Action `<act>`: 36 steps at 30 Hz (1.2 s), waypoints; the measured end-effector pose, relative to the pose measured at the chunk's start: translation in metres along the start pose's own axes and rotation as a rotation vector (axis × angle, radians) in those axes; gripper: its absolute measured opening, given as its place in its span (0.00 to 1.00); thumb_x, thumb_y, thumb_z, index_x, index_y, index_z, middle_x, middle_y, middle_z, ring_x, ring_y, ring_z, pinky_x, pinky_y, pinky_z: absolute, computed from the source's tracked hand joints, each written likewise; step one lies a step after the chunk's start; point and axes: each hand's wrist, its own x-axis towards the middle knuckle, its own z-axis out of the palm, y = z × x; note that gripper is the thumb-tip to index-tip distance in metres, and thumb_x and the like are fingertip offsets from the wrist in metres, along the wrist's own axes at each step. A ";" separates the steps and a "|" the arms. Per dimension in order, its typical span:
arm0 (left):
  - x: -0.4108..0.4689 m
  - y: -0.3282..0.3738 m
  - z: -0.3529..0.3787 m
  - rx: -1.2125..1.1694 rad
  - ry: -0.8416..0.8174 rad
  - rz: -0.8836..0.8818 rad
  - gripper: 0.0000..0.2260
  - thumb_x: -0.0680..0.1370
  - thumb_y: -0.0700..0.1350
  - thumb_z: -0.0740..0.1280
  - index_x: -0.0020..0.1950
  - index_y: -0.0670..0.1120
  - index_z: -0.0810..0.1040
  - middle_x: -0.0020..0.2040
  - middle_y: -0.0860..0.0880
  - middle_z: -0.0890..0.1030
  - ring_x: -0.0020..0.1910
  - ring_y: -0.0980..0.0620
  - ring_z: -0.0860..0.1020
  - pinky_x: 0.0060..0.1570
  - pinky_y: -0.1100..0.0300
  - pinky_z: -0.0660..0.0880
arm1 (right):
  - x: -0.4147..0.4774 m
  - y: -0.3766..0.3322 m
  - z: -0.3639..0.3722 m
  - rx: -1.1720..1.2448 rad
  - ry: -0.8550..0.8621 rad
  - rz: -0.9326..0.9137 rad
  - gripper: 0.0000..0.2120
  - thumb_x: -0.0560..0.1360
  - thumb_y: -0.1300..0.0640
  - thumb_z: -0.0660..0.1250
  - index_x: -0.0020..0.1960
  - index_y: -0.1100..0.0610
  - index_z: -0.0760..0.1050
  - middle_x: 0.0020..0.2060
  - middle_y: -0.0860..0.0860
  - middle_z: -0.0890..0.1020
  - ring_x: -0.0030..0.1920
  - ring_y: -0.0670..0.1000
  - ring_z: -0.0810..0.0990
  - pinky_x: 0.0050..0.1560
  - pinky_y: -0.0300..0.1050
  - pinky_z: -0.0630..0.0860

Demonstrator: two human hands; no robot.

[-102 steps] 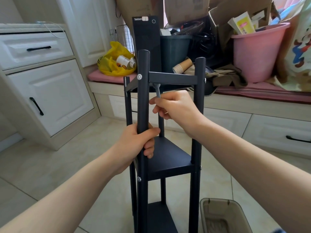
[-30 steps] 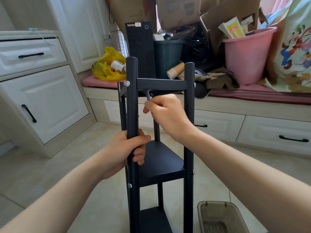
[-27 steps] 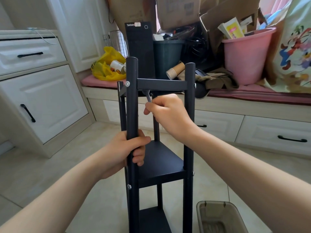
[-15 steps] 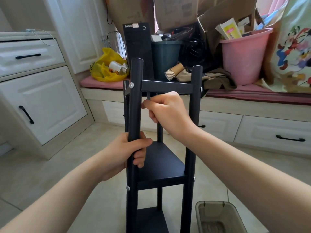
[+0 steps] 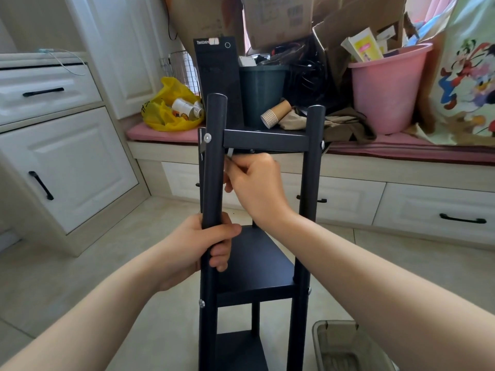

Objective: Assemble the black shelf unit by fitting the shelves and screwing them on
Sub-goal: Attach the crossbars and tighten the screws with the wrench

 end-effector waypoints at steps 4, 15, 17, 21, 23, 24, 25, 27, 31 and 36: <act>0.000 0.001 -0.001 0.009 0.003 -0.005 0.16 0.80 0.42 0.68 0.34 0.47 0.69 0.28 0.47 0.64 0.26 0.50 0.66 0.31 0.58 0.72 | 0.001 0.002 0.006 0.008 0.038 -0.027 0.20 0.81 0.60 0.65 0.30 0.52 0.74 0.22 0.42 0.75 0.26 0.40 0.74 0.31 0.27 0.67; 0.001 -0.001 -0.003 -0.024 0.013 0.005 0.16 0.80 0.42 0.68 0.33 0.47 0.69 0.28 0.47 0.64 0.25 0.50 0.65 0.31 0.58 0.72 | 0.004 -0.003 0.002 0.016 0.008 0.020 0.19 0.78 0.61 0.67 0.29 0.65 0.73 0.22 0.50 0.72 0.26 0.45 0.67 0.33 0.39 0.67; 0.001 -0.001 -0.004 -0.025 0.010 0.006 0.16 0.80 0.42 0.68 0.33 0.47 0.69 0.28 0.47 0.64 0.26 0.50 0.66 0.31 0.58 0.72 | 0.004 -0.005 -0.001 0.027 -0.024 0.047 0.18 0.76 0.62 0.67 0.28 0.63 0.73 0.22 0.51 0.69 0.26 0.47 0.65 0.33 0.42 0.66; 0.000 -0.001 -0.004 -0.027 0.013 0.009 0.17 0.80 0.42 0.68 0.32 0.47 0.70 0.28 0.47 0.65 0.26 0.51 0.66 0.31 0.58 0.72 | 0.002 -0.007 -0.011 0.001 -0.088 0.087 0.13 0.75 0.64 0.66 0.32 0.64 0.78 0.17 0.42 0.70 0.23 0.40 0.71 0.29 0.29 0.65; 0.000 -0.001 -0.004 -0.028 0.016 0.008 0.16 0.80 0.42 0.68 0.33 0.47 0.70 0.28 0.47 0.65 0.26 0.50 0.66 0.31 0.58 0.72 | 0.001 -0.009 -0.016 -0.006 -0.094 0.085 0.13 0.75 0.65 0.66 0.32 0.66 0.78 0.17 0.41 0.70 0.23 0.39 0.71 0.29 0.27 0.64; -0.001 -0.001 -0.004 -0.028 0.017 0.007 0.16 0.80 0.42 0.68 0.33 0.47 0.70 0.28 0.47 0.65 0.26 0.50 0.66 0.31 0.58 0.72 | 0.000 -0.010 -0.018 -0.018 -0.095 0.081 0.13 0.74 0.65 0.66 0.31 0.65 0.78 0.17 0.41 0.70 0.23 0.39 0.71 0.28 0.28 0.64; -0.001 -0.001 -0.004 -0.027 0.019 0.006 0.16 0.80 0.42 0.68 0.33 0.47 0.70 0.28 0.47 0.65 0.26 0.50 0.66 0.31 0.58 0.72 | 0.000 -0.011 -0.019 -0.030 -0.097 0.077 0.14 0.75 0.65 0.66 0.30 0.62 0.77 0.17 0.41 0.70 0.23 0.39 0.71 0.29 0.29 0.64; -0.001 -0.002 -0.005 -0.026 0.020 0.003 0.16 0.80 0.42 0.68 0.32 0.47 0.71 0.28 0.47 0.65 0.26 0.50 0.66 0.31 0.58 0.72 | -0.001 -0.014 -0.021 -0.049 -0.102 0.074 0.16 0.75 0.64 0.66 0.28 0.57 0.76 0.17 0.40 0.70 0.23 0.39 0.71 0.31 0.33 0.65; 0.000 -0.001 -0.005 -0.012 0.006 0.008 0.17 0.80 0.42 0.68 0.32 0.48 0.71 0.28 0.47 0.65 0.26 0.50 0.67 0.32 0.58 0.73 | -0.003 -0.017 -0.023 -0.060 -0.110 0.083 0.17 0.76 0.63 0.66 0.29 0.56 0.77 0.17 0.40 0.70 0.23 0.38 0.71 0.33 0.37 0.65; 0.000 -0.001 -0.002 0.000 0.002 0.015 0.17 0.80 0.42 0.68 0.32 0.47 0.70 0.28 0.47 0.65 0.26 0.50 0.67 0.31 0.58 0.73 | -0.003 -0.021 -0.021 -0.038 -0.108 0.078 0.12 0.76 0.63 0.67 0.35 0.62 0.82 0.18 0.43 0.69 0.23 0.42 0.68 0.31 0.34 0.66</act>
